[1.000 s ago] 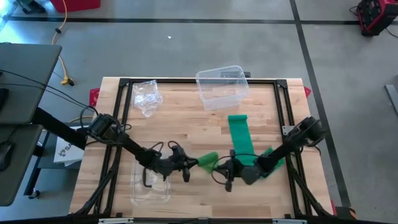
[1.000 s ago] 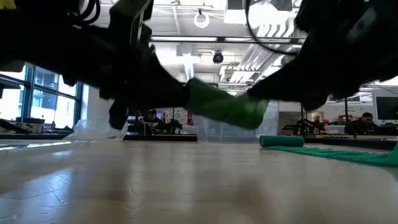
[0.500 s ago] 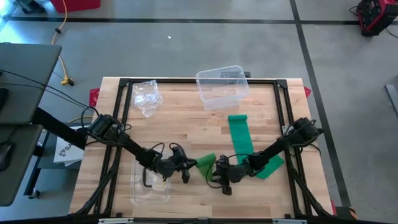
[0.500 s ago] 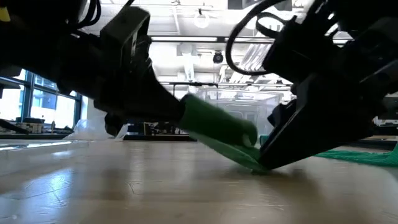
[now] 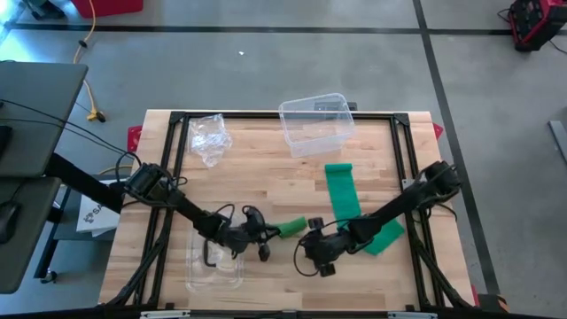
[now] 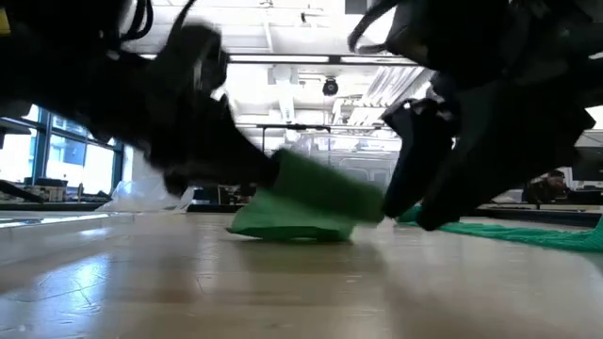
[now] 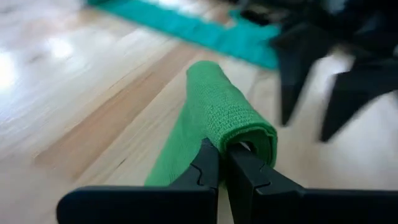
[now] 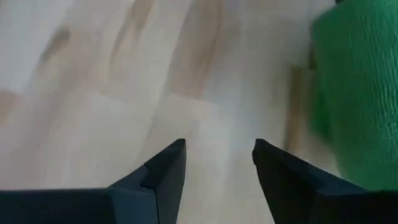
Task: Roll bandage
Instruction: Roll the green bandage
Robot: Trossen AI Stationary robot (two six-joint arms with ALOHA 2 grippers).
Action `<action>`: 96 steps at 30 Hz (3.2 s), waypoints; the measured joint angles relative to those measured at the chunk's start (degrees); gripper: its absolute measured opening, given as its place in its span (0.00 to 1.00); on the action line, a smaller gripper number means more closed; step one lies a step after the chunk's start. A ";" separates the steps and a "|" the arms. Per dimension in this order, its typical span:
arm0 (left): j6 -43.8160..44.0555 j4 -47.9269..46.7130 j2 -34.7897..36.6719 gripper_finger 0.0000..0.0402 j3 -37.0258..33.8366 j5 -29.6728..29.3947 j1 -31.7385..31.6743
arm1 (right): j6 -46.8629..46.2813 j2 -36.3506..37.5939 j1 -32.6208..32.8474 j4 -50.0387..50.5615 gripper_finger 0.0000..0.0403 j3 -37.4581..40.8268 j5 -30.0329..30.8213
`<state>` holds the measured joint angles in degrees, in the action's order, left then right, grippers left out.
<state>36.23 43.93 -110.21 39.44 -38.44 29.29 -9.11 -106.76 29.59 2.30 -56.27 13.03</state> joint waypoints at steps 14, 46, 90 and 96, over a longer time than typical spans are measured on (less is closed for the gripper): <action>20.34 -2.33 -0.78 0.01 -1.07 1.26 -0.62 | 3.30 9.06 1.33 8.77 0.45 -1.95 -3.25; 12.17 -4.62 -1.46 0.01 -3.45 1.93 -2.00 | 5.95 -8.27 -4.06 -12.25 0.01 -1.99 -6.79; 2.71 3.02 -1.49 0.01 -1.03 18.95 0.79 | -0.37 0.26 -13.16 -4.29 0.00 -5.43 -18.43; 3.52 -0.68 -1.49 0.01 -1.03 19.53 0.74 | 0.13 -6.21 -13.67 -9.65 0.00 -5.45 -19.51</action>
<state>39.75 43.25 -111.70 38.41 -18.91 30.03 -8.98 -112.97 15.92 -7.35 -61.72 -6.48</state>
